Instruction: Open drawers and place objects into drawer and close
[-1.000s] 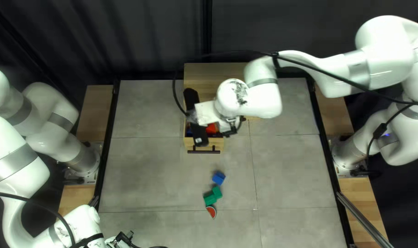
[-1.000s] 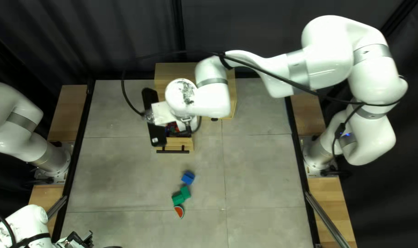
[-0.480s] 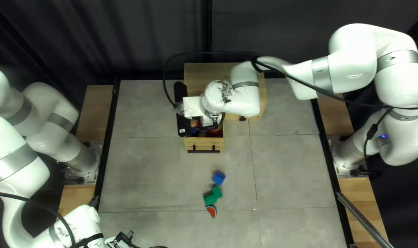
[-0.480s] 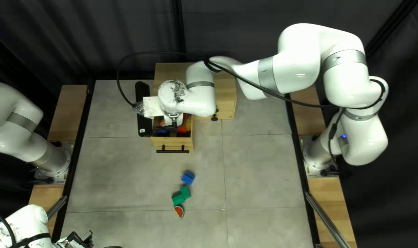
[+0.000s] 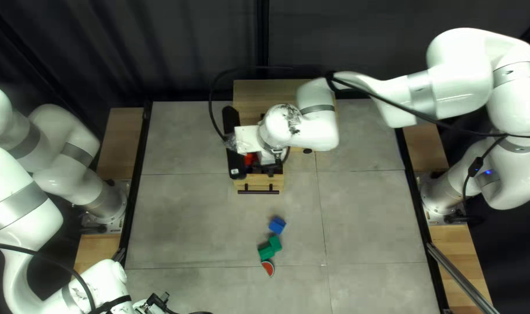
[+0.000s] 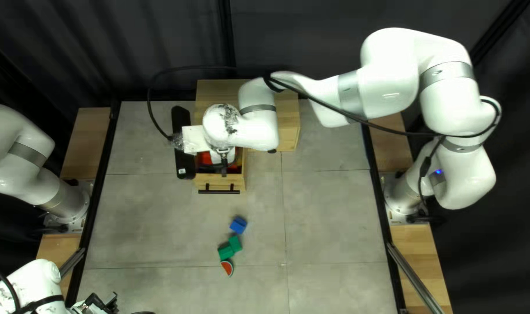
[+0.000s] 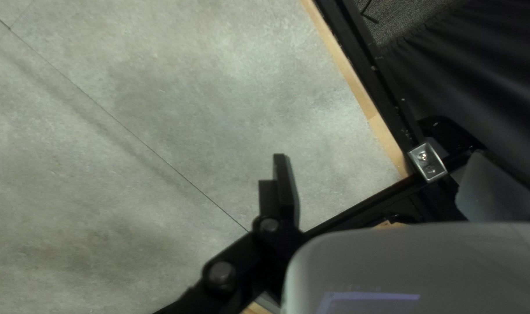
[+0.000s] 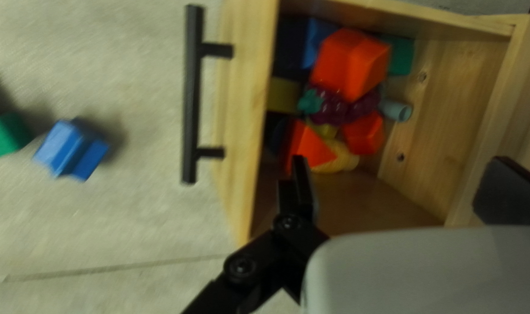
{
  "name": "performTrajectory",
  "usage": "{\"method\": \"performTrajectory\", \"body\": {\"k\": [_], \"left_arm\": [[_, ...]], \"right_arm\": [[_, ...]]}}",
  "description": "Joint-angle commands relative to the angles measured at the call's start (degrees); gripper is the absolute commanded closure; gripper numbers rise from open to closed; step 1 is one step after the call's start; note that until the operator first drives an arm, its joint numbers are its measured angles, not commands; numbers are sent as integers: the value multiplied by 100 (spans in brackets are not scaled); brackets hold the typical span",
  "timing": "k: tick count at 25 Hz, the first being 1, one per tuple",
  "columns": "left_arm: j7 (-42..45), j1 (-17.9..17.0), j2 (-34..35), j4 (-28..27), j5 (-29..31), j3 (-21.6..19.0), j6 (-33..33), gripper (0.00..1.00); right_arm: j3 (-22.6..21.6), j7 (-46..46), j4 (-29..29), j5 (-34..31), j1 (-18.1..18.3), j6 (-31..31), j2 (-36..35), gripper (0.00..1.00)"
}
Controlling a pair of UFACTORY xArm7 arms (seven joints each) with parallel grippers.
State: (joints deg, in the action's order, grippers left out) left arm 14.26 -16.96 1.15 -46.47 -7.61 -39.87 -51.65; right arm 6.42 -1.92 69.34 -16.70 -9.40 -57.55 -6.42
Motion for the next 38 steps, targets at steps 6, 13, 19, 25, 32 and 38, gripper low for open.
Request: {"method": "performTrajectory", "body": {"k": [6, 13, 19, 25, 32, 38], "left_arm": [[0, 0, 0, 0, 0, 0, 0, 0], [0, 0, 0, 0, 0, 0, 0, 0], [0, 0, 0, 0, 0, 0, 0, 0], [0, 0, 0, 0, 0, 0, 0, 0], [0, 0, 0, 0, 0, 0, 0, 0], [0, 0, 0, 0, 0, 0, 0, 0]], "right_arm": [[-718, -208, -1503, -628, -727, 382, 1003, 0], [-1019, -1204, -1614, -1281, -1026, 805, 681, 0], [-1034, -2077, -1316, -1388, -963, 1322, -27, 0], [-1063, -2860, -769, -886, -678, 1512, -813, 0], [-1149, -3592, -33, -317, -325, 1308, -1623, 0], [-1181, -3911, 427, 2, -85, 1106, -2110, 0]]}}
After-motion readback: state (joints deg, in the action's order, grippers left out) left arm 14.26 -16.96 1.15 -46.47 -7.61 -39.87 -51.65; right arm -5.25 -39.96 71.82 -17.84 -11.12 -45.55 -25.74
